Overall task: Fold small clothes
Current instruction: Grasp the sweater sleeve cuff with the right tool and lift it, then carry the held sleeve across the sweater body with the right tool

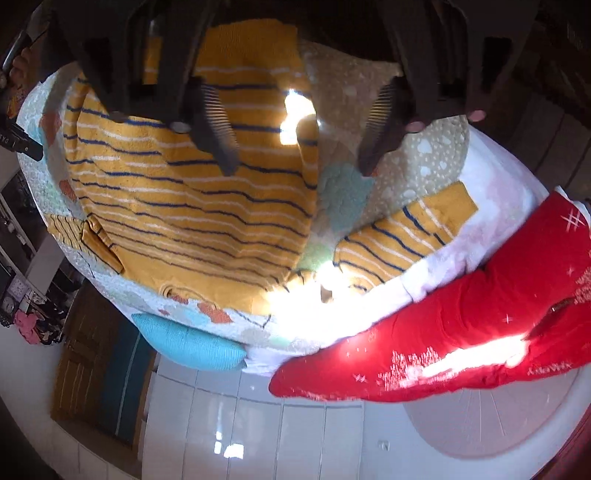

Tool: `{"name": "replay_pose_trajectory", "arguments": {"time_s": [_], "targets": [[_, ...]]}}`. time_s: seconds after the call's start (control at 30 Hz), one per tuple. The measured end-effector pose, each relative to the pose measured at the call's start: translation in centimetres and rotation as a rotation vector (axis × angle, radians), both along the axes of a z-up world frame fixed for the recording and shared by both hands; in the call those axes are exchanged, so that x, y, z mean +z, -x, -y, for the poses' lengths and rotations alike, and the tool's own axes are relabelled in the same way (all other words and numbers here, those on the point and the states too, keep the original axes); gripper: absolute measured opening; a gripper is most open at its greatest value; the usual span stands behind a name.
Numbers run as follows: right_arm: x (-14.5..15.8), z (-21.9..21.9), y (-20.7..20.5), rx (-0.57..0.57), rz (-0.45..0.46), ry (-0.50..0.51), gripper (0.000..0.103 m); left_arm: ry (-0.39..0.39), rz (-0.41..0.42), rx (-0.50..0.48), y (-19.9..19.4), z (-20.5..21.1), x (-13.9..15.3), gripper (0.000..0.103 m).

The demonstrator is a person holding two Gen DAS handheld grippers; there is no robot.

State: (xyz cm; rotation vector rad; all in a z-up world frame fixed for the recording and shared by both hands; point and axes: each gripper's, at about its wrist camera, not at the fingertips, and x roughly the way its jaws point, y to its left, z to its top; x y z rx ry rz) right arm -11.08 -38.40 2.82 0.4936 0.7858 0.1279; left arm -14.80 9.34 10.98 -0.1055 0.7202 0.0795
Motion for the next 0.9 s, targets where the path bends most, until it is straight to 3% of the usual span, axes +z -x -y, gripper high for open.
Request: {"name": "replay_pose_trajectory", "arguments": {"time_s": [0.13,0.33,0.53,0.6,0.7,0.8,0.9], "targets": [[-0.9,3.8,-5.5,-0.114,-0.020,-0.017,0.042,-0.029,0.053,-0.042,-0.8,1.8,1.2,0.085],[-2.4,10.5,-15.0,-0.305,-0.079,0.009,0.046,-0.018,-0.016,-0.140,-3.4,5.2,-0.5,0.085],[-2.8,15.3,-20.5,-0.432,-0.060,-0.109,0.048,-0.013,-0.047,-0.169,-4.2,7.1,-1.5,0.085],[-2.7,16.4,-21.6,-0.436,-0.062,-0.156,0.011,-0.019,-0.053,-0.157,-4.5,7.2,-1.5,0.085],[-1.7,17.8,-21.3,-0.457,-0.031,-0.214,0.008,-0.007,-0.069,-0.137,-4.9,6.9,-1.4,0.085],[0.9,20.1,-19.1,-0.553,0.012,-0.125,0.008,0.013,-0.068,-0.125,-5.2,6.6,-1.4,0.085],[2.4,24.1,-16.6,-0.695,-0.004,-0.062,0.008,0.029,-0.070,-0.121,-5.5,6.4,-1.5,0.085]]}}
